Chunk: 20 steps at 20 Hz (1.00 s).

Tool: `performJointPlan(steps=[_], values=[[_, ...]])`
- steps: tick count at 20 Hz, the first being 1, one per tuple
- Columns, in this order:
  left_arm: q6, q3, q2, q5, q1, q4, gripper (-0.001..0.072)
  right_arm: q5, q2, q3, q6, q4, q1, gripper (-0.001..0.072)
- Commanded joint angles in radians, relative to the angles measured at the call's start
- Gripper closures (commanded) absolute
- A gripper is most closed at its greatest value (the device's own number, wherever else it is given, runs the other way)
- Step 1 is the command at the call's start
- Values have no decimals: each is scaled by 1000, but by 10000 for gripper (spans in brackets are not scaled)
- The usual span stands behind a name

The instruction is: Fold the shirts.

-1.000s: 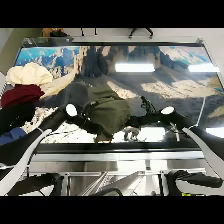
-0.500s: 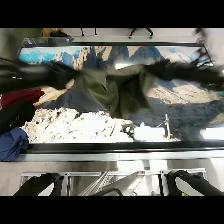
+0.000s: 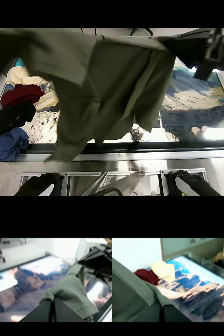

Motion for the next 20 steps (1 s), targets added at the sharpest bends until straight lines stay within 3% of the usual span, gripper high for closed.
performJointPlan(steps=[1, 4, 9, 11, 12, 13, 17, 19, 20], values=[[3, -142, -135, -13, -2, 37, 700, 31, -132, -35, 2, 4, 0, 694], [56, -254, -327, 37, 21, 124, 700, 27, -357, -78, 1, 4, 14, 694], [87, -209, -656, 151, 172, 61, 697, -43, -748, -80, -10, 7, 45, 679], [87, -125, -736, 125, 222, 13, 660, -63, -801, -79, -10, 7, 28, 412], [85, -78, -765, 86, 245, 4, 230, -61, -798, -79, -10, 2, 13, 412], [76, -40, -783, 43, 264, 5, 16, -50, -781, -78, -8, -5, -8, 411], [73, 13, -781, -212, 324, 6, 15, 33, -650, -81, 130, -183, -152, 408], [72, -119, -718, -243, 328, 3, 15, 102, -585, -138, 204, -273, -211, 255], [75, -223, -675, -245, 319, -15, 15, 131, -554, -196, 226, -293, -233, 257]])
